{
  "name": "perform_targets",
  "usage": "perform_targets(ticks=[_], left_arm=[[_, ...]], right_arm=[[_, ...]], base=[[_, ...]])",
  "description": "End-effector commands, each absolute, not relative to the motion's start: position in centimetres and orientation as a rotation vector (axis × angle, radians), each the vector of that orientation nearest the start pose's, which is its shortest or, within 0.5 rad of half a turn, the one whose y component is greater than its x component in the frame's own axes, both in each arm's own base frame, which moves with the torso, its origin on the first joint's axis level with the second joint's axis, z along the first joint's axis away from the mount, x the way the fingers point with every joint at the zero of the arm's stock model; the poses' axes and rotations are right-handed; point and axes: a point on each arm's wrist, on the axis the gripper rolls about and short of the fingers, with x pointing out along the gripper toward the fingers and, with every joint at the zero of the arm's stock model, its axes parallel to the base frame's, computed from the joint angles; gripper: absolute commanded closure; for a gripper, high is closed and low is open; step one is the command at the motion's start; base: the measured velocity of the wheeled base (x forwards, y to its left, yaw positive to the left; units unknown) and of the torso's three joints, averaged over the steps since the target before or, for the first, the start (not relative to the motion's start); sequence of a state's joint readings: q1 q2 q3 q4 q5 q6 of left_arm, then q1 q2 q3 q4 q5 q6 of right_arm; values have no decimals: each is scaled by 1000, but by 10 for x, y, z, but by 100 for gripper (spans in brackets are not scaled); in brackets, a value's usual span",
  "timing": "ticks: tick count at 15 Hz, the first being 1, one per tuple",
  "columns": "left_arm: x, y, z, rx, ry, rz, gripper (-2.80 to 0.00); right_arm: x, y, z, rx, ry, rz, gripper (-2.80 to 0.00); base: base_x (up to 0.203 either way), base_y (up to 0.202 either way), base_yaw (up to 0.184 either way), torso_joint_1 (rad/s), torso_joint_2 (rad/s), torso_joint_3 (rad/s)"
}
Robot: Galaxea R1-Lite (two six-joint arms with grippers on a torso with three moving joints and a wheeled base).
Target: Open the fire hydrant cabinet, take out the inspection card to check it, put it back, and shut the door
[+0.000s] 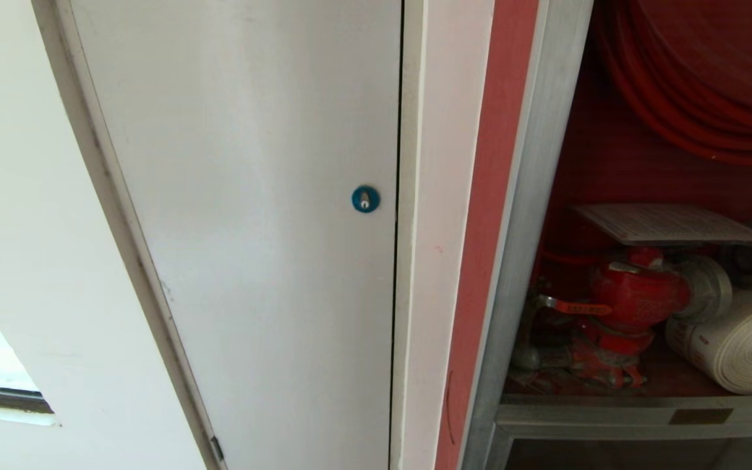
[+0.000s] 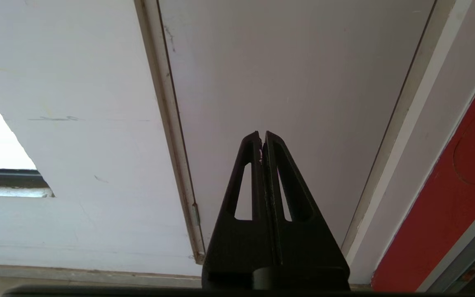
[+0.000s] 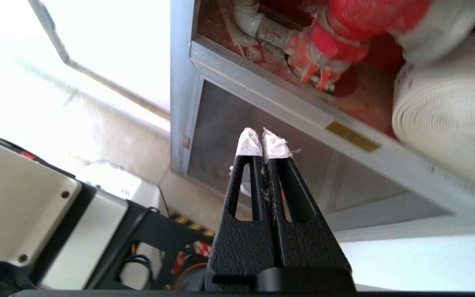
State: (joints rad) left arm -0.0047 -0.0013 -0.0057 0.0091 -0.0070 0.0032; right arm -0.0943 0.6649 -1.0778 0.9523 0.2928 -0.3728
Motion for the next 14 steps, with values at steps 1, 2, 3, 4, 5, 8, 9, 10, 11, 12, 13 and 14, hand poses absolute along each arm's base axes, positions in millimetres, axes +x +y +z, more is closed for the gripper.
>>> perform_targets(ticks=[1,2,3,4,5,8,9,10,11,12,13,14], left_arm=[[-23,0,76,3,3,-11,0],[-23,0,76,3,3,-11,0],[-23,0,76,2,3,-11,0],[-23,0,76,3,3,-12,0],[-23,0,76,3,4,-12,0],[-23,0,76,3,4,-11,0],[-23,0,76,3,3,-11,0],[-23,0,76,3,3,-11,0],[-23,0,76,2,3,-11,0],[-23,0,76,3,4,-11,0],[-23,0,76,3,3,-11,0],[-23,0,76,2,3,-11,0]], right_arm=[[-62,11,249,-254,375,259,0],[-72,10,240,-249,351,238,0],[-79,9,231,-245,321,209,0],[-84,8,222,-238,286,187,0],[-85,7,213,-229,260,167,0],[-80,5,191,-170,162,104,0],[-75,4,185,-142,142,79,0],[-70,3,178,-122,124,47,0],[-64,2,170,-110,95,17,0],[-59,2,162,-104,52,-4,0],[-57,1,153,-101,11,-17,0],[-58,1,143,-100,-31,-27,0]], base=[[0,0,0,0,0,0],[0,0,0,0,0,0],[0,0,0,0,0,0],[0,0,0,0,0,0],[0,0,0,0,0,0],[0,0,0,0,0,0],[0,0,0,0,0,0],[0,0,0,0,0,0],[0,0,0,0,0,0],[0,0,0,0,0,0],[0,0,0,0,0,0],[0,0,0,0,0,0]])
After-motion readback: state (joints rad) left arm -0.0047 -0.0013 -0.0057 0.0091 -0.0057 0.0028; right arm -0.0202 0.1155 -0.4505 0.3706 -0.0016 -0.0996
